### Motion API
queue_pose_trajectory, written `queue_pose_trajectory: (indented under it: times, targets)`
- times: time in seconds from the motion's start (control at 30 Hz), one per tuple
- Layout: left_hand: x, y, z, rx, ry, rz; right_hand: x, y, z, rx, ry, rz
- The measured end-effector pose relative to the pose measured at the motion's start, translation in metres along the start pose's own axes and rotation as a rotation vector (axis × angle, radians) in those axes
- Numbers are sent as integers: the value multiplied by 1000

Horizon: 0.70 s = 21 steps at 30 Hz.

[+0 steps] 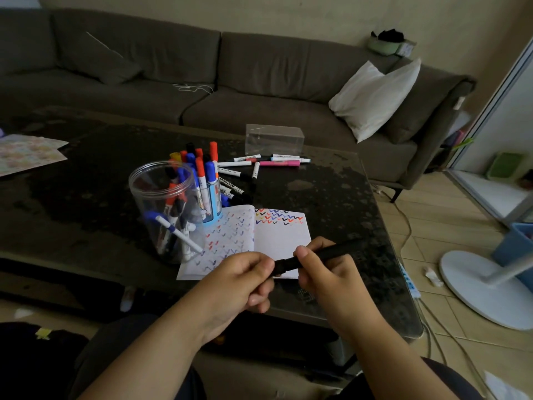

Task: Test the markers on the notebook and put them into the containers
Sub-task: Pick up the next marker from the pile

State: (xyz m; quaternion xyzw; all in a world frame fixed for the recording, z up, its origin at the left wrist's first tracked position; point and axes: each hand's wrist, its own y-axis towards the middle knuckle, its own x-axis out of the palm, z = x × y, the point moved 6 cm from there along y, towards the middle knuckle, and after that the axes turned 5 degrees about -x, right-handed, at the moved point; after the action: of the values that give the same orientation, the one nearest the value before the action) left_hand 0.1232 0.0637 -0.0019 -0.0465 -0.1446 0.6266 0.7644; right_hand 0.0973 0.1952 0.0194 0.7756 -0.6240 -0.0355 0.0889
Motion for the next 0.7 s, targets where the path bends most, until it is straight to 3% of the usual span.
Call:
queue_pose_trajectory:
  times: [0.27,0.4,0.57,0.7]
  targets:
    - [-3,-4,1,120,213,99,6,-4,5,39,32,-33]
    - [-16,-10,-7,129,167,168,13,0,2,63,-51,-114]
    - [-53,-23,-6,143,240,311,13,2,-3,64,-58,-16]
    - [-88,-49,2,211,347,438,47,7,-10,48,-193,-141]
